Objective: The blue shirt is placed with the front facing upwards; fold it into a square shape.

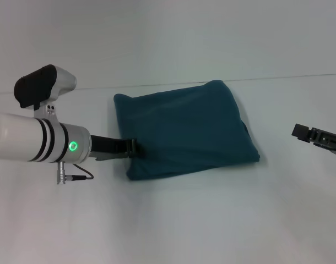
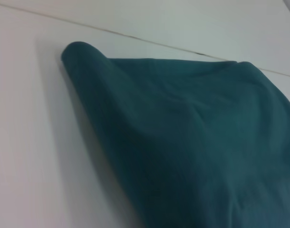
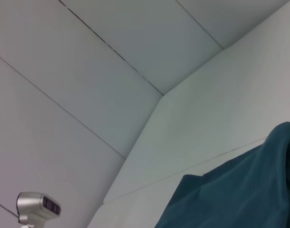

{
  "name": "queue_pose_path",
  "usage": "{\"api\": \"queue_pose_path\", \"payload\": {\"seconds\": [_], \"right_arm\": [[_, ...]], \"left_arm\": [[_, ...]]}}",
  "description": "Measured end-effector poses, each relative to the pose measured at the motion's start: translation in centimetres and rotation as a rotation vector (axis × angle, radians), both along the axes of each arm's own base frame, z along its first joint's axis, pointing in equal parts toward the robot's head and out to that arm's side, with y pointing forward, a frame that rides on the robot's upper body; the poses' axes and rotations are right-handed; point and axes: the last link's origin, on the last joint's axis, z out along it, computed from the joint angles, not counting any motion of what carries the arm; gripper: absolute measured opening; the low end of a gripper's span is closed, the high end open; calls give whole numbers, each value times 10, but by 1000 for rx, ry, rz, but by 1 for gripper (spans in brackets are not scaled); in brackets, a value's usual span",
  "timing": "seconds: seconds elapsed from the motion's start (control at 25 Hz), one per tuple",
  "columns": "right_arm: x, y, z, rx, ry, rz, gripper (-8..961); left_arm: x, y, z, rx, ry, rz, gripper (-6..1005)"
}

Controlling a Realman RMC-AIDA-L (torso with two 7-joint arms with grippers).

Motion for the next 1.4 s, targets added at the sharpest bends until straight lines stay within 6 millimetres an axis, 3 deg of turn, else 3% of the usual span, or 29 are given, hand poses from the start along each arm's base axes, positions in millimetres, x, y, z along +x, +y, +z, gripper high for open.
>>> {"api": "queue_pose_path", "payload": {"seconds": [0.12,0.44,1.04,1.4], "right_arm": [[0,0,0,-1,2,-2,595],[-3,4,1,3,4,5,595],[-7,8,-3,-7,8,14,595],[-4,8,-4,-4,-6,-3,595]], "left_arm": [[0,-4,1,-21,-17,2,155],[-19,-22,18,-45,-75,49,150],[-82,-61,73,19,-142,185,145],[-92,-67,85,24,-116,191,143]]}}
